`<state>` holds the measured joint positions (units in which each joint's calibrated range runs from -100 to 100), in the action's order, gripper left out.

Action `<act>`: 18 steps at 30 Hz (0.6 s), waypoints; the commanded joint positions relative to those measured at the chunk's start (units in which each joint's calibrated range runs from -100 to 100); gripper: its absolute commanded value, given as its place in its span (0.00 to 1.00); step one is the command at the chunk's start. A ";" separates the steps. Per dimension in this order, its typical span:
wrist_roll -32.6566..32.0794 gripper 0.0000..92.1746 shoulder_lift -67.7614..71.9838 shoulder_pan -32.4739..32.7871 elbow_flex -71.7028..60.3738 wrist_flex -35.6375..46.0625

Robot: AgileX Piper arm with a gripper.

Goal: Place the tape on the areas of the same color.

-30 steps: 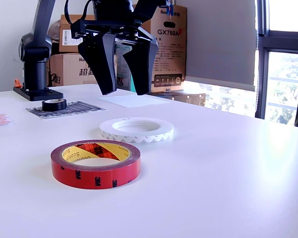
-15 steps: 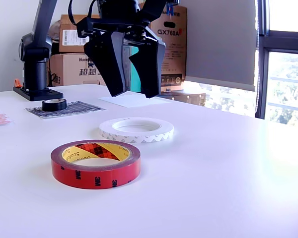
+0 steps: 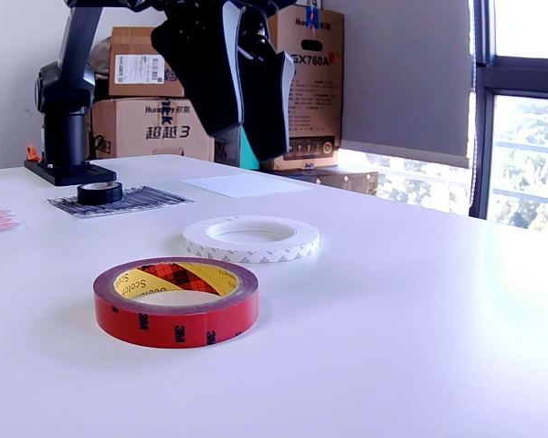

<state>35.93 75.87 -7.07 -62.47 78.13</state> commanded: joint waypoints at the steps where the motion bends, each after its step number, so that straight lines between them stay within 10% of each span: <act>1: 1.56 0.86 1.30 -0.81 1.00 0.57; 18: 1.07 0.86 1.68 -3.02 7.81 1.50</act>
<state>36.77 77.43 -9.84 -56.01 79.19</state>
